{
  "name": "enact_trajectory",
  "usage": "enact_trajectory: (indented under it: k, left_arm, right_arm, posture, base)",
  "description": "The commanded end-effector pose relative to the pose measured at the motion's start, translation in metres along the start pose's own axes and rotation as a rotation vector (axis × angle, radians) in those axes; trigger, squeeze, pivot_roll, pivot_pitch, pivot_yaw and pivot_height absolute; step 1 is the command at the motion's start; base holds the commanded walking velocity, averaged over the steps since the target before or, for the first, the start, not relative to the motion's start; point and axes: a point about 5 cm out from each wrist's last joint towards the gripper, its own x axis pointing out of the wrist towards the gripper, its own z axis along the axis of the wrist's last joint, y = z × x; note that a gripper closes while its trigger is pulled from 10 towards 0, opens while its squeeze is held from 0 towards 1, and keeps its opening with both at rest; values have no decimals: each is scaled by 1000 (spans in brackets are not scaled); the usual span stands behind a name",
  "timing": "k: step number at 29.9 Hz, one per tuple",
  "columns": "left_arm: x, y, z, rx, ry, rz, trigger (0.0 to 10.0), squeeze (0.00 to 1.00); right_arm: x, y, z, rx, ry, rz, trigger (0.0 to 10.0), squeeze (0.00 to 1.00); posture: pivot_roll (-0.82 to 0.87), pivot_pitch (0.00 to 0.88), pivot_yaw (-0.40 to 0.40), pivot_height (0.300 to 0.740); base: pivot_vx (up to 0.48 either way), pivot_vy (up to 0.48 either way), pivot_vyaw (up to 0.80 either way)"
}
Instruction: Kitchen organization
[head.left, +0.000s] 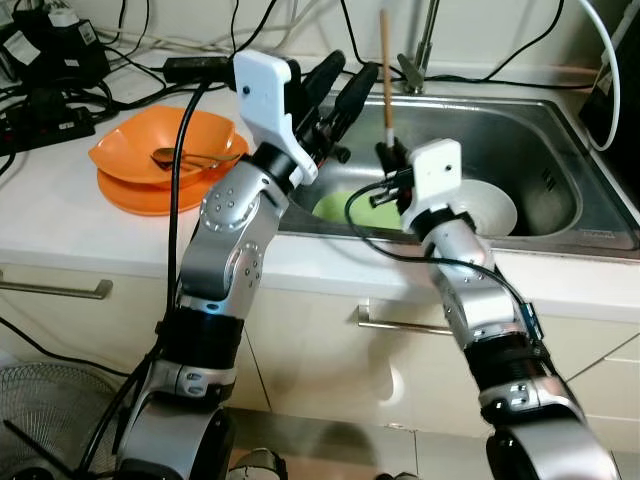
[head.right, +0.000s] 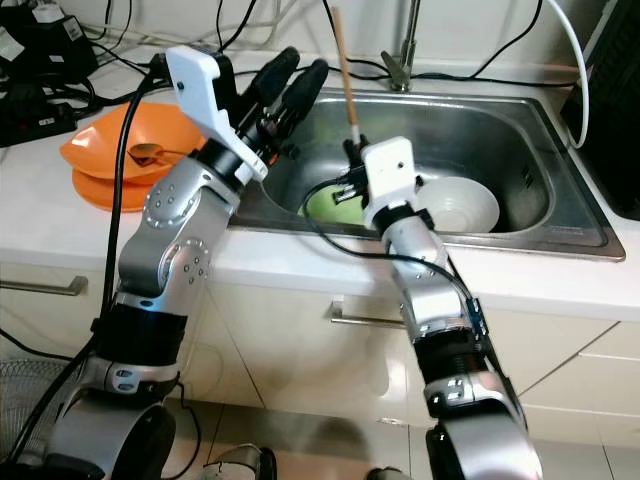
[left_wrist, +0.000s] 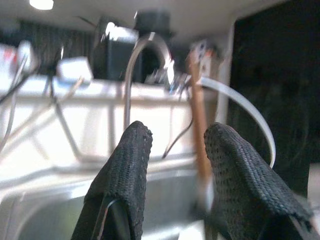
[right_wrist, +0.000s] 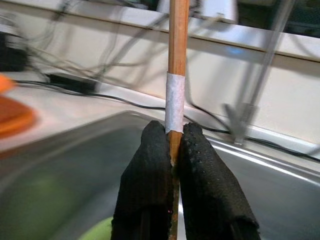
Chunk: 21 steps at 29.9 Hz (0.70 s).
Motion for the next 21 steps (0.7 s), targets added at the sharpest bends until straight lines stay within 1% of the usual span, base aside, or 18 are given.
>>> enact_trajectory:
  k: [1, 3, 4, 5, 6, 7, 8, 9, 11, 12, 15, 16, 17, 18, 19, 21]
  left_arm:
    - [-4, 2, -1, 9, 25, 14, 10000, 0]
    - [-9, 4, -7, 13, 59, 19, 10000, 0]
    - [-13, 5, -11, 14, 96, 25, 10000, 0]
    - [-17, 7, -16, 26, 130, 28, 10000, 0]
    - [-24, 8, -23, 30, 191, 21, 10000, 0]
    - [-24, 8, -23, 30, 191, 21, 10000, 0]
    - [-28, 7, -29, 25, 240, 7, 10000, 0]
    - [-28, 7, -29, 25, 240, 7, 10000, 0]
    - [-32, 6, -35, 32, 284, -1, 10000, 0]
    - [-32, 6, -35, 32, 284, -1, 10000, 0]
    - [-38, 6, -40, 31, 311, 8, 10000, 0]
    - [-39, 6, -40, 32, 316, 9, 10000, 0]
    - [-40, 4, -40, 28, 327, 2, 10000, 0]
    - [-40, 4, -40, 28, 327, 2, 10000, 0]
    - [-42, 2, -41, 24, 336, -8, 10000, 0]
    - [-43, -1, -42, 19, 346, -19, 10000, 0]
  right_arm:
    - [5, -6, 0, -10, 30, -28, 0, 0]
    - [10, -14, -2, -19, 78, -65, 0, 0]
    - [13, -19, -6, -8, 123, -92, 5922, 0]
    - [15, -24, -9, 1, 159, -118, 10000, 0]
    - [18, -29, -14, 30, 214, -138, 10000, 0]
    - [18, -29, -14, 30, 214, -138, 10000, 0]
    - [20, -30, -19, 52, 255, -137, 10000, 0]
    - [20, -30, -19, 52, 255, -137, 10000, 0]
    - [21, -32, -23, 72, 300, -149, 10000, 0]
    - [21, -32, -23, 72, 300, -149, 10000, 0]
    - [23, -36, -29, 137, 373, -173, 10000, 0]
    - [24, -35, -30, 145, 393, -170, 10000, 0]
    - [24, -34, -33, 142, 429, -158, 10000, 0]
    - [24, -34, -33, 142, 429, -158, 10000, 0]
    - [24, -33, -37, 139, 459, -153, 10000, 0]
    - [23, -32, -39, 145, 479, -149, 10000, 0]
  posture:
    - [66, 49, 31, 740]
    - [68, 52, 27, 740]
    - [70, 60, 22, 740]
    - [72, 61, 21, 740]
    - [77, 63, 16, 740]
    - [77, 63, 16, 740]
    - [80, 61, 13, 740]
    - [80, 61, 13, 740]
    - [86, 61, 9, 740]
    - [86, 61, 9, 740]
    - [90, 57, 6, 740]
    - [90, 57, 6, 740]
    - [91, 56, 6, 740]
    - [91, 56, 6, 740]
    - [93, 54, 4, 740]
    - [97, 51, 0, 740]
  base:
    - [0, 0, 0]
    - [0, 0, 0]
    - [0, 0, 0]
    - [0, 0, 0]
    - [0, 0, 0]
    - [0, 0, 0]
    - [0, 0, 0]
    - [0, 0, 0]
    - [0, 0, 0]
    - [0, 0, 0]
    - [0, 0, 0]
    - [0, 0, 0]
    - [0, 0, 0]
    - [0, 0, 0]
    - [0, 0, 0]
    - [0, 0, 0]
